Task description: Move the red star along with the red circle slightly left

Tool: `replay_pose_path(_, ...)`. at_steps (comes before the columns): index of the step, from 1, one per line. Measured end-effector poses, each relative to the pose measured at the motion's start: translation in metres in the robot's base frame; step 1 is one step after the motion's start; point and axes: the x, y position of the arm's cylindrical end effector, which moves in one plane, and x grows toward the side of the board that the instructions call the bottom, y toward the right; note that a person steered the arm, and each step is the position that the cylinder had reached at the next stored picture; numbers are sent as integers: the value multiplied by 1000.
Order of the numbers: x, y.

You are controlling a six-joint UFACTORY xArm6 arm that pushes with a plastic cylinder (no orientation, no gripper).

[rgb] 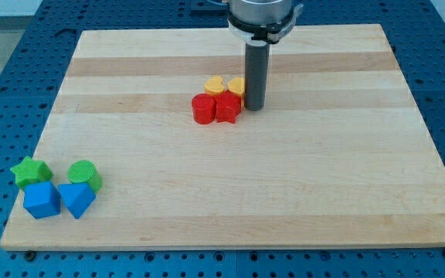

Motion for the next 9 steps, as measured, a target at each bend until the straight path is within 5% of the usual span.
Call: replay_pose_path(9,5,1)
